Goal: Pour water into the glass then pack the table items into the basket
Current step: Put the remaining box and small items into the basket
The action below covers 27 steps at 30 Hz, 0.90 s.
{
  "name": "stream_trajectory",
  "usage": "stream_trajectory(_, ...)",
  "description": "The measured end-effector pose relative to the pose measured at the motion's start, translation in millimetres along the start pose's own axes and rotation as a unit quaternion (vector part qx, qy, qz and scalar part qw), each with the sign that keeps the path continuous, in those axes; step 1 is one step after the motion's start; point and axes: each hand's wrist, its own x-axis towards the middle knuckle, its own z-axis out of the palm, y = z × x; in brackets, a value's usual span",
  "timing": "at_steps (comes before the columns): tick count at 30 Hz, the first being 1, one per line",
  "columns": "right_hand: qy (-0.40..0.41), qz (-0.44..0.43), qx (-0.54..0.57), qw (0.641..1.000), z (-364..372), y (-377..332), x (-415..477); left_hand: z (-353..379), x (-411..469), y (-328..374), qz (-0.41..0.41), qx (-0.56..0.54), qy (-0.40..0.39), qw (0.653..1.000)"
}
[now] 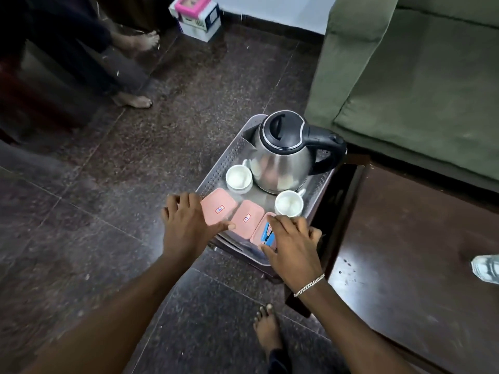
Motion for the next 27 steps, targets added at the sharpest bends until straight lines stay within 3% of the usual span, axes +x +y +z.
stream_trajectory(14, -0.041, 0.031, -0.028, 0.998, 18.7, 4.8, 18.4, 20.7, 29.3, 3.5, -0.022, 0.090, -0.048, 0.995)
stream_trajectory(19, -0.060, 0.031, -0.017, 0.998, 15.5, 5.7, 18.8, 20.3, 28.8, 3.2, 0.007, 0.087, -0.018, 0.996)
stream_trajectory(22, -0.023, 0.026, -0.004, 0.999, 11.9, 9.4, 15.0, 15.8, 25.8, 7.5, 0.021, 0.060, -0.004, 0.998)
stream_trajectory(24, 0.017, 0.019, -0.001, 1.000, 8.9, 12.2, 11.9, 12.4, 23.1, 12.0, 0.060, 0.030, 0.012, 0.998)
stream_trajectory(27, 0.051, 0.028, 0.009, 0.998, 2.1, 22.2, 5.4, 8.8, 16.1, 25.8, 0.190, -0.048, 0.029, 0.980)
